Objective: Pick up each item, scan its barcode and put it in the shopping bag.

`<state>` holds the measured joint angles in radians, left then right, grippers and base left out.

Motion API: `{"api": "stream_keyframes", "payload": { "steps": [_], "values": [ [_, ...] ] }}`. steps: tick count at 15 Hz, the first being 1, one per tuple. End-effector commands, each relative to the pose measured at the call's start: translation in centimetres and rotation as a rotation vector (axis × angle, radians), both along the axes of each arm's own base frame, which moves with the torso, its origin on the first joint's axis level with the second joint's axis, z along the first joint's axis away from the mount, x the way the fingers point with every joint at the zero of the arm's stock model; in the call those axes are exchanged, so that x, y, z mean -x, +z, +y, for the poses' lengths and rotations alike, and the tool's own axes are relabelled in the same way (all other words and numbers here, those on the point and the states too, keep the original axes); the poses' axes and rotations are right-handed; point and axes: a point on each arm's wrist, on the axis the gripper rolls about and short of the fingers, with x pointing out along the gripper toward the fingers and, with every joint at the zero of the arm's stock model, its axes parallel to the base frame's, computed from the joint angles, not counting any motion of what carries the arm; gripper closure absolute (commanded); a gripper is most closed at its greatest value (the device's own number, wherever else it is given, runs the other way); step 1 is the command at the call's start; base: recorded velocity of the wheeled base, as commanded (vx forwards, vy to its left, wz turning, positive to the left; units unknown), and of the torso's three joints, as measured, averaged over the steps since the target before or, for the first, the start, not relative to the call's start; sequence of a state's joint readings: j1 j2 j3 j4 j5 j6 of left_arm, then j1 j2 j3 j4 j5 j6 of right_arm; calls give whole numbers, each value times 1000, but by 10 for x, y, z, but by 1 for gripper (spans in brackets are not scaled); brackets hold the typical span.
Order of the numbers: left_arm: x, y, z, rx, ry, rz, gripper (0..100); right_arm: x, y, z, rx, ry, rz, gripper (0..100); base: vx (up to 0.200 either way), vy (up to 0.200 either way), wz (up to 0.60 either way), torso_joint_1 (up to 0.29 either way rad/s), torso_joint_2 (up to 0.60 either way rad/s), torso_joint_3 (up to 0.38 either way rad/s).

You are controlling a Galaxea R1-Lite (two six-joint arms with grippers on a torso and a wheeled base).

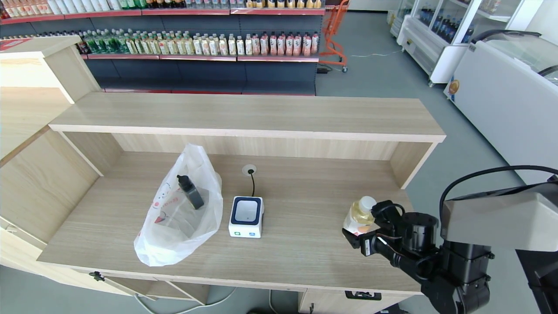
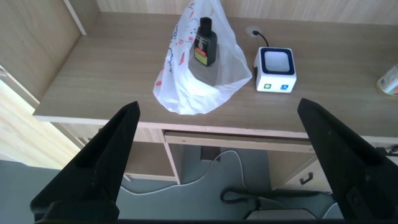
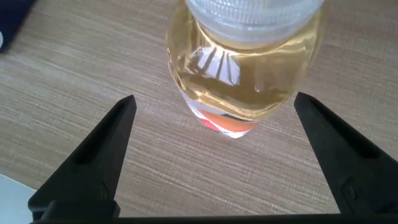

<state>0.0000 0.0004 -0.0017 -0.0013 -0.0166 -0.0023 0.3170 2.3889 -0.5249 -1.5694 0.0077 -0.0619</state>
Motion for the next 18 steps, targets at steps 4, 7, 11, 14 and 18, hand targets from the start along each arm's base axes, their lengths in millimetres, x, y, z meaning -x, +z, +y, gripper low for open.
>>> {"api": "stream_keyframes", "payload": {
  "steps": [4,7,11,14,18],
  "values": [
    [0,0,0,1,0,-1,0,-15,-12,7,28,16,-31,0,0,0,0,0,0,0],
    [0,0,0,1,0,-1,0,-31,-15,13,17,16,-74,0,0,0,0,0,0,0],
    [0,0,0,1,0,-1,0,-42,-22,25,7,35,-103,0,0,0,0,0,0,0],
    [0,0,0,1,0,-1,0,-44,-27,33,4,52,-109,0,0,0,0,0,0,0],
    [0,0,0,1,0,-1,0,-46,-19,33,-1,33,-132,100,0,0,0,0,0,0]
  ]
}}
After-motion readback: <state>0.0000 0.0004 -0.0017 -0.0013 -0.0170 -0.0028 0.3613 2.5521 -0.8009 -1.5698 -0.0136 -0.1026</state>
